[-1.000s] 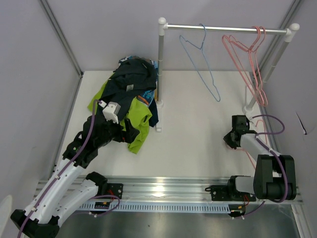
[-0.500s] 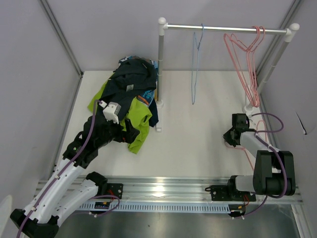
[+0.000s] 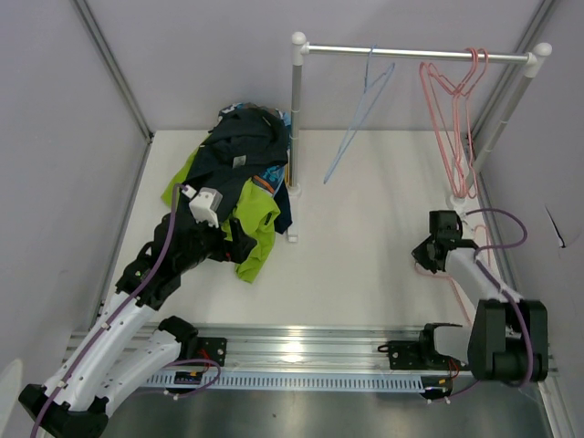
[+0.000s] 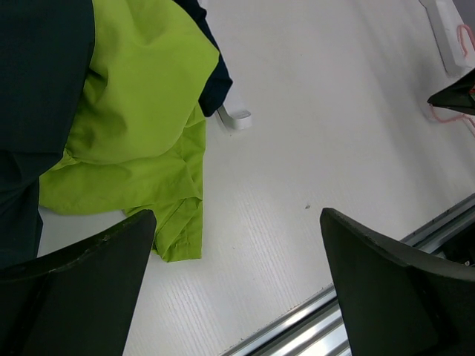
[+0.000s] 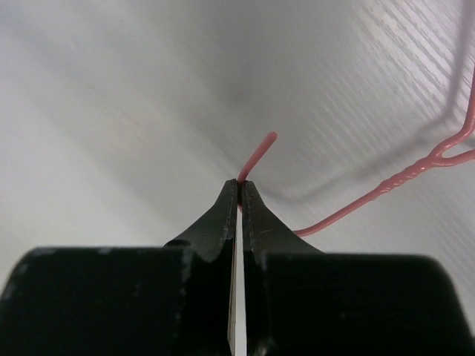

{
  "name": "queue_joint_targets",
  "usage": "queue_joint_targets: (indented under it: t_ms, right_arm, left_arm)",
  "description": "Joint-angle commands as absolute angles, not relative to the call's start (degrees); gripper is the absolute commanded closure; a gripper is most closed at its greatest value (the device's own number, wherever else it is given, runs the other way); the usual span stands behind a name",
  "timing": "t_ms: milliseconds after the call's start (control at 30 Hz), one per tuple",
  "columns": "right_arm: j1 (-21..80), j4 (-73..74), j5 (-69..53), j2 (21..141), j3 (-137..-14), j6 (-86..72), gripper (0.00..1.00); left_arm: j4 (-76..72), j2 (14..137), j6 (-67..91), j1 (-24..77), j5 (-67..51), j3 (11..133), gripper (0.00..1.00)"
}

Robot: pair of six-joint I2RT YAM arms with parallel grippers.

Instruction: Remove the shorts from the hanger

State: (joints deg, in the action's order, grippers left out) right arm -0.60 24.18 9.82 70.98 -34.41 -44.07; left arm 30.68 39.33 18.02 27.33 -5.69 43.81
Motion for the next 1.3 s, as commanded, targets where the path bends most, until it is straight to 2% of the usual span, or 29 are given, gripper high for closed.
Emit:
queue_joint_targets:
  t_ms: [0, 167, 333, 567, 633, 767, 933, 1133, 1267]
  right_arm:
    - [2.0, 33.6, 13.6, 61.1, -39.6, -45.7, 1.00]
    - [3.3, 43.3, 16.7, 50.6, -48.2, -46.0, 1.00]
    - [3.2, 48.7, 16.6, 46.9, -56.1, -45.5, 1.00]
    - [3.1, 49.4, 15.0, 42.5, -58.3, -47.3, 1.00]
    - [3.0, 48.4, 13.9, 41.5, -58.1, -48.5, 1.00]
    - [3.1, 47.0, 14.3, 38.9, -58.7, -51.8, 1.00]
    - [3.0, 43.3, 14.5, 34.7, -59.8, -57.6, 1.00]
    - [3.0, 43.2, 16.2, 34.0, -64.0, -60.1, 1.00]
    - [3.0, 43.3, 16.5, 33.0, -64.9, -61.6, 1.00]
  left_arm:
    - [29.6, 39.2, 18.4, 27.9, -5.8, 43.9, 0.01]
    - [29.2, 39.3, 18.2, 27.9, -7.2, 43.8, 0.01]
    - [28.0, 38.6, 18.0, 27.9, -9.8, 43.6, 0.01]
    - [23.0, 39.5, 19.0, 28.5, -20.3, 43.6, 0.01]
    - [19.4, 39.5, 21.5, 29.8, -24.2, 42.8, 0.01]
    - [7.9, 41.7, 25.0, 39.6, -25.9, 43.0, 0.01]
    - [-3.1, 53.1, 22.5, 53.1, -22.0, 47.4, 0.01]
    - [-17.1, 68.5, 22.0, 58.4, -19.8, 50.9, 0.01]
    - [-22.2, 79.5, 20.2, 60.4, -19.1, 57.3, 0.01]
